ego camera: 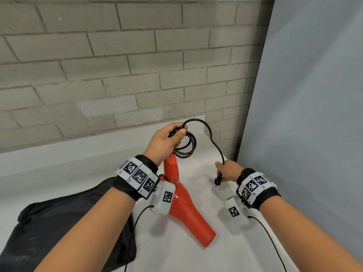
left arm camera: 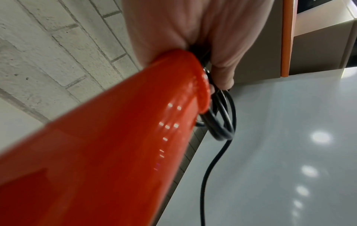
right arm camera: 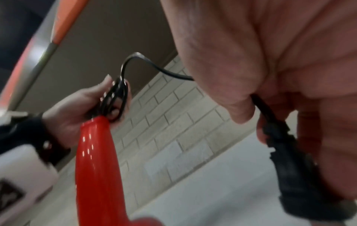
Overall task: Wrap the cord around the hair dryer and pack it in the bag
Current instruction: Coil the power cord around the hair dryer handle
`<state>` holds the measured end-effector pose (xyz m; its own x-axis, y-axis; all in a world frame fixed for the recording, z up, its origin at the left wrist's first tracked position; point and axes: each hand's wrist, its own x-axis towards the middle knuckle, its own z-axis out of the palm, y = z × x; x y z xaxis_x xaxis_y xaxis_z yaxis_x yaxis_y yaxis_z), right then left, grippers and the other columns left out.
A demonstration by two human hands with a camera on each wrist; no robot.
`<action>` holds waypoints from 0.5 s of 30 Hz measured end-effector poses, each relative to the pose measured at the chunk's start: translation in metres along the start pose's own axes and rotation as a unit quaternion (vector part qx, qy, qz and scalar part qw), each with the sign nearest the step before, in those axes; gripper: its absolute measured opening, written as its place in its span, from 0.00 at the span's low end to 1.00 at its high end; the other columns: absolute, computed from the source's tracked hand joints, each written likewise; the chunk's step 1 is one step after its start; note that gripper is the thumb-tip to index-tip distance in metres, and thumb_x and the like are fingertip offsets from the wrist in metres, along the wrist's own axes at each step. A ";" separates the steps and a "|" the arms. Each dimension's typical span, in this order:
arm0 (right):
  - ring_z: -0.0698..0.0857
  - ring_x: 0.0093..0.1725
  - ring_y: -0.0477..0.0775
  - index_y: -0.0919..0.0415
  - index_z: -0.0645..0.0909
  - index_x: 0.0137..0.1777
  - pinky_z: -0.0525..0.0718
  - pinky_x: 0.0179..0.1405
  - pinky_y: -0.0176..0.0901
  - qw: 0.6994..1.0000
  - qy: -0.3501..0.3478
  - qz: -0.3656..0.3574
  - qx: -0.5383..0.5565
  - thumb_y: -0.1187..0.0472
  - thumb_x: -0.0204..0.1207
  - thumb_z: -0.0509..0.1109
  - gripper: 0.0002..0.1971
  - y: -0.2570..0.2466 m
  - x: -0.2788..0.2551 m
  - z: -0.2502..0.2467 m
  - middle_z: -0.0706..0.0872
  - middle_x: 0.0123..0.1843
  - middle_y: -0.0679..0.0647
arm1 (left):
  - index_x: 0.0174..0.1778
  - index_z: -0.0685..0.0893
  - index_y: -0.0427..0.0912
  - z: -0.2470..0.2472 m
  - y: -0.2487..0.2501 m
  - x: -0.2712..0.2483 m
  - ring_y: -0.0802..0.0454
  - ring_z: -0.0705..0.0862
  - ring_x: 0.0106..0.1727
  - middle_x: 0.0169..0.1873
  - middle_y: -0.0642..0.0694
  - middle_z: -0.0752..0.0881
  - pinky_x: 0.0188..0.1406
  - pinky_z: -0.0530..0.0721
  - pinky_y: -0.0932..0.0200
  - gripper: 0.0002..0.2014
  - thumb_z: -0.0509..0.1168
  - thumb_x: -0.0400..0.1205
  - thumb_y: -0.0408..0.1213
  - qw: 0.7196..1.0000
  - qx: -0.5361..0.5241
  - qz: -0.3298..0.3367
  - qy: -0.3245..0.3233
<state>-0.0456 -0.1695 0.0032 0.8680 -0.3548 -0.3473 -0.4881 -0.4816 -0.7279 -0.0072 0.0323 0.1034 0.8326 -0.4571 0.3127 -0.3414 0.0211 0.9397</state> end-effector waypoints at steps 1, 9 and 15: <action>0.85 0.46 0.63 0.63 0.74 0.32 0.86 0.57 0.53 0.999 -0.010 -0.005 0.044 0.60 0.81 0.59 0.16 -0.004 -0.004 -0.004 0.81 0.36 0.58 | 0.45 0.81 0.46 0.000 -0.001 0.001 0.64 0.71 0.20 0.28 0.50 0.75 0.23 0.70 0.75 0.08 0.59 0.82 0.30 1.000 -0.001 -0.001 0.005; 0.85 0.37 0.52 0.64 0.72 0.31 0.87 0.37 0.29 0.923 -0.001 -0.168 0.347 0.79 0.75 0.62 0.14 -0.050 -0.055 -0.031 0.78 0.36 0.59 | 0.47 0.81 0.48 -0.003 -0.003 0.003 0.65 0.74 0.20 0.34 0.52 0.81 0.23 0.71 0.76 0.06 0.60 0.82 0.35 0.999 0.025 -0.008 0.020; 0.88 0.29 0.43 0.61 0.71 0.37 0.88 0.35 0.32 0.832 0.084 -0.368 0.407 0.78 0.76 0.60 0.13 -0.084 -0.085 -0.030 0.81 0.39 0.61 | 0.48 0.80 0.52 -0.004 -0.005 0.004 0.62 0.80 0.31 0.39 0.52 0.81 0.30 0.77 0.78 0.06 0.60 0.82 0.37 0.999 0.025 0.000 0.035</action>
<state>-0.0811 -0.1225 0.1117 0.8457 -0.3440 0.4080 0.4532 0.0593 -0.8894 -0.0008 0.0337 0.1006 0.8600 -0.3944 0.3238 -0.3616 -0.0233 0.9321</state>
